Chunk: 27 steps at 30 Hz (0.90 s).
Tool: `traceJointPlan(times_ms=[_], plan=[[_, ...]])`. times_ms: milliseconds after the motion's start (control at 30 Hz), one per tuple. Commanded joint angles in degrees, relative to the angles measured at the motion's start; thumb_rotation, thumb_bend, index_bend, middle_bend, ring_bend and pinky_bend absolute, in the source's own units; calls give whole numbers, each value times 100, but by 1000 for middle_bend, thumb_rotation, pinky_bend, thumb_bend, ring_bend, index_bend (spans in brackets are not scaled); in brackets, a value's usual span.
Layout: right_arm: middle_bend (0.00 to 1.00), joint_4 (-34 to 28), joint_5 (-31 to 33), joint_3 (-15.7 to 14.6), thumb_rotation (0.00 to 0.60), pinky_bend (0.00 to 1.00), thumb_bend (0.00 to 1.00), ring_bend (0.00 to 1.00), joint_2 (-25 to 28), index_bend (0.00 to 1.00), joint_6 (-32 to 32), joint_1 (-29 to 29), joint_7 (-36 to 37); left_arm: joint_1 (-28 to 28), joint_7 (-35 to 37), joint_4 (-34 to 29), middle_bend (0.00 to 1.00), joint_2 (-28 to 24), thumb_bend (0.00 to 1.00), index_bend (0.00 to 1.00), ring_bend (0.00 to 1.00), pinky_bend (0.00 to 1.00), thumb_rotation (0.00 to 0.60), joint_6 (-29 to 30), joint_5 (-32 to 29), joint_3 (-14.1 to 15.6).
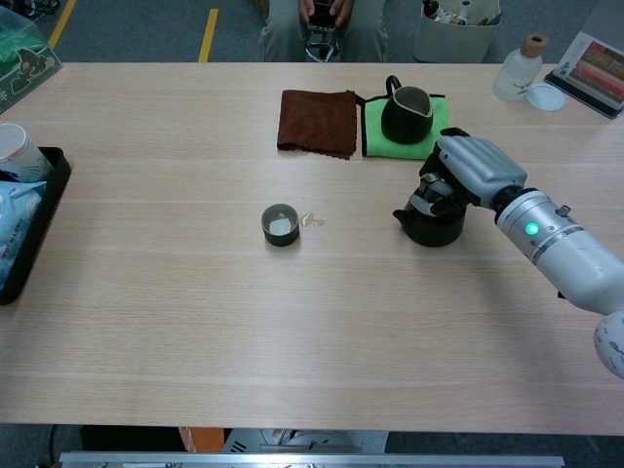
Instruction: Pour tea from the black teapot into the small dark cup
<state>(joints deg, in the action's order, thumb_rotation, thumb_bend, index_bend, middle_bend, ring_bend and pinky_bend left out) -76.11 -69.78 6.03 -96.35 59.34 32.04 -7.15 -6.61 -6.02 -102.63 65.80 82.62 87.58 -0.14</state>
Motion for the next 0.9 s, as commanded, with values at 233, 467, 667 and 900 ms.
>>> traceJointPlan(times_ms=[233,467,667,900], plan=[[811,-133,-55,-15,600,0,0,797,139,908,-90,-46,19,-4,-28,-16,85,16,296,68,23,103,600,-5,14,5],[755,-238,-51,-8,590,0,0,690,239,849,-154,-69,-3,-12,-59,-26,85,33,296,68,23,103,600,-18,30,12],[696,-293,-66,-6,581,0,0,591,292,802,-198,-90,41,-15,-89,-56,85,30,297,68,23,103,600,-17,29,9],[622,-364,-63,13,514,0,0,508,377,771,-308,-92,169,-23,-117,-74,85,29,296,68,23,103,600,-38,17,10]])
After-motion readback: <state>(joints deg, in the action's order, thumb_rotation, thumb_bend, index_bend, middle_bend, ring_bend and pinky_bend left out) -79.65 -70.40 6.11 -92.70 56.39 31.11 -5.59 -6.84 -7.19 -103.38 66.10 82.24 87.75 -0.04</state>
